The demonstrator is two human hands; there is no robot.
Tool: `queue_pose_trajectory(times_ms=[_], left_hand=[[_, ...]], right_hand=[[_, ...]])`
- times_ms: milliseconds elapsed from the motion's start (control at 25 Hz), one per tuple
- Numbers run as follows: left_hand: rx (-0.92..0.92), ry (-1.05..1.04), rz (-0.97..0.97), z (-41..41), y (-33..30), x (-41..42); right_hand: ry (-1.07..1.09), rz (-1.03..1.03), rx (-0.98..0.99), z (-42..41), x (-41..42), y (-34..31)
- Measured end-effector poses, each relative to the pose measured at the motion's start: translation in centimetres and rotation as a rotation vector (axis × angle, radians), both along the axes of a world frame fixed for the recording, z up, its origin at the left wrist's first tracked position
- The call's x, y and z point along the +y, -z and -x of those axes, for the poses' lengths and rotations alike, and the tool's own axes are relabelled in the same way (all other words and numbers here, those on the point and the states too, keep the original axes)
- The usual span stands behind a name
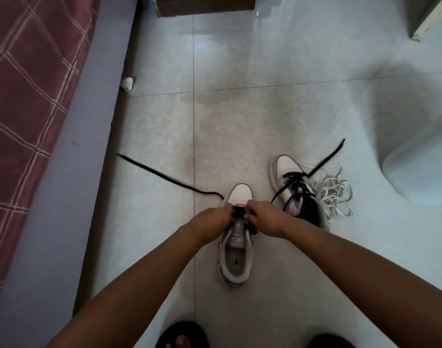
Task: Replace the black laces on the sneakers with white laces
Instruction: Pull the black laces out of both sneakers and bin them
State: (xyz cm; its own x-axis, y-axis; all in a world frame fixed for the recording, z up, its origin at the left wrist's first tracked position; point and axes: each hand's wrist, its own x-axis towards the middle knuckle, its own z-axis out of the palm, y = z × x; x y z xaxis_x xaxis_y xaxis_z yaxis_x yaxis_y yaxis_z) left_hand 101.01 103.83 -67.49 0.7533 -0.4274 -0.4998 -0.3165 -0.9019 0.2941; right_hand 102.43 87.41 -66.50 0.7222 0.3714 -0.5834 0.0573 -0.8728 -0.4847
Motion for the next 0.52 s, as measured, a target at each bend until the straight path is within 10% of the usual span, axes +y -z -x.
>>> queue_pose_trajectory(times_ms=[160,520], left_hand=[[-0.086,-0.048,-0.064,-0.6,0.1,-0.8],[0.473,-1.229,0.594,3.0,-0.4,-4.4]], right_hand=[[-0.170,0.117,-0.117,0.3,0.6,0.5],[-0.045,0.295,-0.496,4.2,-0.4,0.4]])
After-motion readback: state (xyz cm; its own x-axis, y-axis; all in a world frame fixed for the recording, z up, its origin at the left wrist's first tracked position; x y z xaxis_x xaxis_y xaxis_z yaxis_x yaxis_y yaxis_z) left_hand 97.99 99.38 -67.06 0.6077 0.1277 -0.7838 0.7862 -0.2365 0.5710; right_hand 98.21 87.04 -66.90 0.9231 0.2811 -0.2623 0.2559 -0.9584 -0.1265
